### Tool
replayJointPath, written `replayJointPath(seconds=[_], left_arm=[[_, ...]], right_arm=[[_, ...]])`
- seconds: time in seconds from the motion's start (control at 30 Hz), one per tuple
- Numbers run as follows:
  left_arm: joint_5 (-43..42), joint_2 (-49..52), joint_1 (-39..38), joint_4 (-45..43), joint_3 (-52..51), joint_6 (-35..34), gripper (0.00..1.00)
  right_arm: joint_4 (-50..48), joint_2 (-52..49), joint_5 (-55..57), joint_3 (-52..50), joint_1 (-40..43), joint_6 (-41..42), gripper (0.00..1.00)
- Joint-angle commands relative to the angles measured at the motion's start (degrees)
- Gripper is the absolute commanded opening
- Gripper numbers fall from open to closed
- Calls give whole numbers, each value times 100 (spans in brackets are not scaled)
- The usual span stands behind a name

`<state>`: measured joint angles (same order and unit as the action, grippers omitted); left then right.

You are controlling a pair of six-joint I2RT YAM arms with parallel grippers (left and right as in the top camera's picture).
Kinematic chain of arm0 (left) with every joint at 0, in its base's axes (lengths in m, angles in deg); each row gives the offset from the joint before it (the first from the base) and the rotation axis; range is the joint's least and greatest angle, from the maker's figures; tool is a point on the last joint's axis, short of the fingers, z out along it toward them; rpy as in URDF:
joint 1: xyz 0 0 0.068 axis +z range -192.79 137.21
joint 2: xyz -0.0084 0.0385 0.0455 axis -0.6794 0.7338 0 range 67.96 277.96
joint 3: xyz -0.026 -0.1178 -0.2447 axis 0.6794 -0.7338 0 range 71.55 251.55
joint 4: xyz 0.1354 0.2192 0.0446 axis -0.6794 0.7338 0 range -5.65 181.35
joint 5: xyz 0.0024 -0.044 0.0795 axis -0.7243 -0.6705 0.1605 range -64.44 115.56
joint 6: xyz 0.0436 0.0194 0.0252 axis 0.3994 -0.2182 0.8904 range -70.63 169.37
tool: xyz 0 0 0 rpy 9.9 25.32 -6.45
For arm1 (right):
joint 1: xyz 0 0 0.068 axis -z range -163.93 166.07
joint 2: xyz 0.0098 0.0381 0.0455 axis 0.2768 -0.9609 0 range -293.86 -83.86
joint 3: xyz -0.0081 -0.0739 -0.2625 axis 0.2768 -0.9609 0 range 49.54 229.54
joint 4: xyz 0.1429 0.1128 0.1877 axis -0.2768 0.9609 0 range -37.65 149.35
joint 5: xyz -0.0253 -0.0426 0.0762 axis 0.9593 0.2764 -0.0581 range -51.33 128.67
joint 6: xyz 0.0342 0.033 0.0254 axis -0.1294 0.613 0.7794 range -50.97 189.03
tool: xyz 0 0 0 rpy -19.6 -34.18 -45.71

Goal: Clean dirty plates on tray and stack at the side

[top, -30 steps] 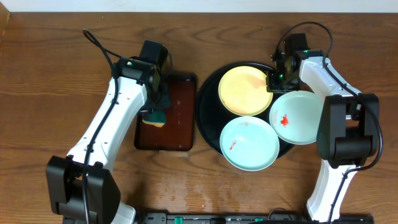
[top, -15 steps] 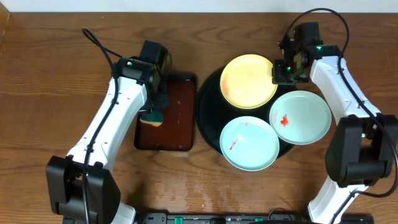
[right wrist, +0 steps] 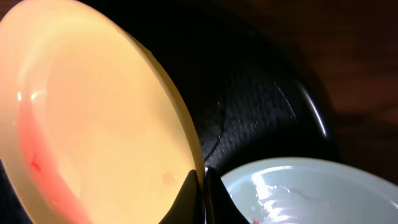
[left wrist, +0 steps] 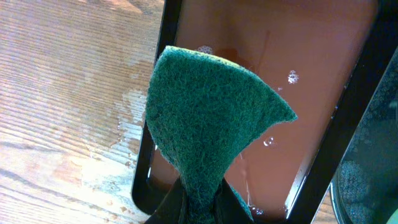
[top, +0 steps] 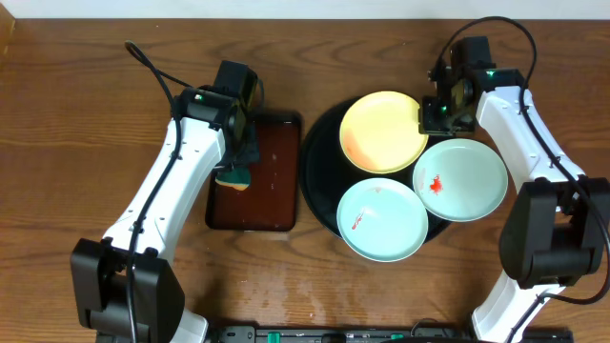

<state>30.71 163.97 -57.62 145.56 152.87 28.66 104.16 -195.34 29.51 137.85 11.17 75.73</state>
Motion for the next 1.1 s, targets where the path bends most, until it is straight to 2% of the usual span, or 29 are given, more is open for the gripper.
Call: replayJointPath(seconds=[0.0,0.3,0.57,0.83,1.07], left_arm=[[160,-42,15,-22,-24,74,8],[76,-42,136,-262,-22,33,9],[-1025,-66,540,-457,-20,363,8],[-2793,-326,1298,-588,-20,782,8],[-2876,-671,1572,-527,-20,846,8]], right_arm=[[138,190,35,96,-59,170,1],[713,216,37,728,-450,310,1],[737,216,37,1102,-1115,560,1],[302,208,603,1099,-1950,774,1],[-131,208,1703,1099,-2699,874,1]])
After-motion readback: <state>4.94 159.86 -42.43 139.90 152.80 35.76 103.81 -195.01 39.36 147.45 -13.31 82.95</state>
